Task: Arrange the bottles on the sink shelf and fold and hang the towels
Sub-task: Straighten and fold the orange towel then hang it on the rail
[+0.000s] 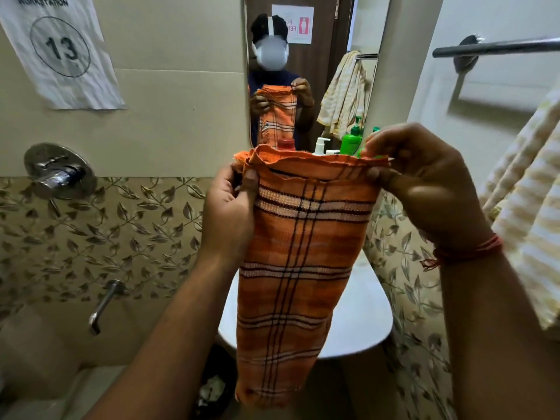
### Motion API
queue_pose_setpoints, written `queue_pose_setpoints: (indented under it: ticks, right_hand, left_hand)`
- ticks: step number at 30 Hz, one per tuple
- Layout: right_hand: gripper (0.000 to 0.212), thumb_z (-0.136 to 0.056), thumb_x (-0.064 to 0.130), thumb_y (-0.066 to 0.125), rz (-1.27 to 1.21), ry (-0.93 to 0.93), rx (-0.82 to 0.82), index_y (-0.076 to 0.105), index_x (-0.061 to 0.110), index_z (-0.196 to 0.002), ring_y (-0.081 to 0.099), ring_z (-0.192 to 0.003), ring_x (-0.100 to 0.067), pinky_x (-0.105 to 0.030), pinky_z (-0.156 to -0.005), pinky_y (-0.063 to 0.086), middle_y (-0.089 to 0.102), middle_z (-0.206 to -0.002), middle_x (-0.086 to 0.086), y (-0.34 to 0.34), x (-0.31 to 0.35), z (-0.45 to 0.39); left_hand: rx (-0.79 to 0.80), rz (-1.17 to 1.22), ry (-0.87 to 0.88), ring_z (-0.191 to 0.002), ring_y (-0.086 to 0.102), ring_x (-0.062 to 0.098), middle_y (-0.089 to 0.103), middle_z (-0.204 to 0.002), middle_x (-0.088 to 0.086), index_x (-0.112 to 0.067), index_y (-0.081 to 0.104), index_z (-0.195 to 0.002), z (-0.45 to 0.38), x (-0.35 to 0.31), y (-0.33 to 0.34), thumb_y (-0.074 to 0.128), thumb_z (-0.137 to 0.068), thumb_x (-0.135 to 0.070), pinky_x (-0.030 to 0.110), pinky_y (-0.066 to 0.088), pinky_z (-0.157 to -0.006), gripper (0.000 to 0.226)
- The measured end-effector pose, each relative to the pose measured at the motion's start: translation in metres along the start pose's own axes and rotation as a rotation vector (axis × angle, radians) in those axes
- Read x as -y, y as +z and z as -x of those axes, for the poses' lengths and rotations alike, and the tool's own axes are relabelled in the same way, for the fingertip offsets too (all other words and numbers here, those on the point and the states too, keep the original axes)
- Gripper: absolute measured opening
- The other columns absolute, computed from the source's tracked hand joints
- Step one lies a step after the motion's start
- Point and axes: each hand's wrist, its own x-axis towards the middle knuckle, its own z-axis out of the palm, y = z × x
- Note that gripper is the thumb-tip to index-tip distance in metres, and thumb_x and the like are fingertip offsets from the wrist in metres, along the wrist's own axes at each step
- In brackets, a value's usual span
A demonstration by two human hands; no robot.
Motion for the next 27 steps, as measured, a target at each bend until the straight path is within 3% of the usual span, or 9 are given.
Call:
queue_pose_setpoints:
  ticks: [3, 5, 6, 8, 13, 19, 22, 25, 27]
  right_hand:
    - [0.033, -0.091, -0.002, 0.061, -0.462, 0.049, -0.267, 0.051, 0.006, -0.121, 0.06, -0.117, -0.027, -0.038, -0.091, 0.052, 0.057, -0.123, -0.015, 0.007, -0.013, 0.004]
    - [0.063, -0.083, 0.025, 0.076, -0.623, 0.189, -0.199, 0.043, 0.009, -0.134, 0.057, -0.124, -0.029, -0.043, -0.094, 0.052, 0.055, -0.133, -0.016, 0.012, -0.026, 0.009]
    - [0.076, -0.078, 0.034, 0.08, -0.572, 0.293, -0.08, 0.04, 0.012, -0.139, 0.058, -0.125, -0.03, -0.047, -0.095, 0.053, 0.057, -0.135, -0.014, 0.016, -0.032, 0.012]
    - [0.065, -0.083, 0.024, 0.076, -0.394, 0.405, 0.109, 0.045, 0.012, -0.139, 0.062, -0.12, -0.031, -0.055, -0.096, 0.052, 0.064, -0.13, -0.011, 0.031, -0.045, 0.016]
    - [0.033, -0.093, 0.007, 0.063, -0.432, 0.349, -0.127, 0.061, 0.007, -0.126, 0.069, -0.11, -0.028, -0.051, -0.093, 0.055, 0.072, -0.118, -0.009, 0.041, -0.037, 0.003]
    - [0.019, -0.092, 0.018, 0.064, 0.056, 0.282, 0.205, 0.07, 0.007, -0.106, 0.07, -0.099, -0.023, -0.05, -0.09, 0.056, 0.073, -0.104, -0.009, 0.032, -0.032, -0.025]
    - [0.015, -0.093, 0.006, 0.061, -0.009, 0.206, -0.008, 0.071, 0.005, -0.105, 0.071, -0.094, -0.02, -0.044, -0.086, 0.059, 0.074, -0.1, -0.007, 0.034, -0.033, -0.031]
    - [0.02, -0.09, 0.004, 0.061, 0.064, 0.272, 0.088, 0.072, 0.01, -0.105, 0.07, -0.096, -0.018, -0.047, -0.09, 0.056, 0.075, -0.101, -0.005, 0.048, -0.044, -0.031]
    - [0.022, -0.089, 0.0, 0.062, -0.088, 0.319, -0.022, 0.071, 0.009, -0.107, 0.071, -0.099, -0.023, -0.05, -0.092, 0.056, 0.075, -0.103, -0.008, 0.045, -0.053, -0.03]
  left_hand:
    - [-0.017, 0.008, 0.059, -0.095, 0.072, 0.012, 0.074, -0.1, -0.004, -0.026, 0.064, -0.108, -0.009, -0.009, 0.007, 0.053, -0.103, -0.028, 0.028, 0.059, -0.08, 0.013]
    - [-0.05, 0.011, 0.08, -0.094, 0.072, 0.009, 0.074, -0.097, -0.006, -0.028, 0.064, -0.104, -0.014, -0.013, 0.015, 0.056, -0.102, -0.03, 0.027, 0.058, -0.079, 0.009]
    - [-0.064, 0.012, 0.084, -0.092, 0.072, 0.009, 0.074, -0.095, -0.007, -0.03, 0.064, -0.102, -0.016, -0.014, 0.019, 0.057, -0.101, -0.031, 0.026, 0.058, -0.077, 0.008]
    - [-0.081, -0.003, 0.086, -0.09, 0.072, 0.009, 0.074, -0.094, -0.006, -0.031, 0.064, -0.1, -0.021, -0.016, 0.025, 0.058, -0.1, -0.033, 0.027, 0.058, -0.076, 0.007]
    - [-0.074, 0.023, 0.097, -0.096, 0.072, 0.014, 0.073, -0.101, -0.002, -0.025, 0.063, -0.105, -0.034, -0.024, 0.02, 0.059, -0.099, -0.033, 0.028, 0.059, -0.08, 0.01]
    - [-0.012, 0.003, 0.021, -0.101, 0.072, 0.019, 0.075, -0.108, 0.003, -0.014, 0.065, -0.115, -0.052, -0.01, 0.006, 0.06, -0.1, -0.023, 0.037, 0.06, -0.086, 0.018]
    - [-0.071, -0.067, 0.06, -0.101, 0.072, 0.019, 0.074, -0.108, 0.005, -0.018, 0.065, -0.112, -0.059, 0.008, 0.008, 0.062, -0.099, -0.029, 0.04, 0.06, -0.085, 0.017]
    - [-0.123, -0.115, 0.038, -0.092, 0.071, 0.008, 0.073, -0.101, -0.004, -0.017, 0.066, -0.112, -0.058, 0.024, 0.016, 0.061, -0.099, -0.023, 0.031, 0.056, -0.082, 0.015]
    - [-0.129, -0.153, 0.059, -0.093, 0.07, 0.007, 0.073, -0.102, -0.006, -0.02, 0.065, -0.112, -0.058, 0.028, 0.019, 0.06, -0.1, -0.024, 0.028, 0.056, -0.081, 0.014]
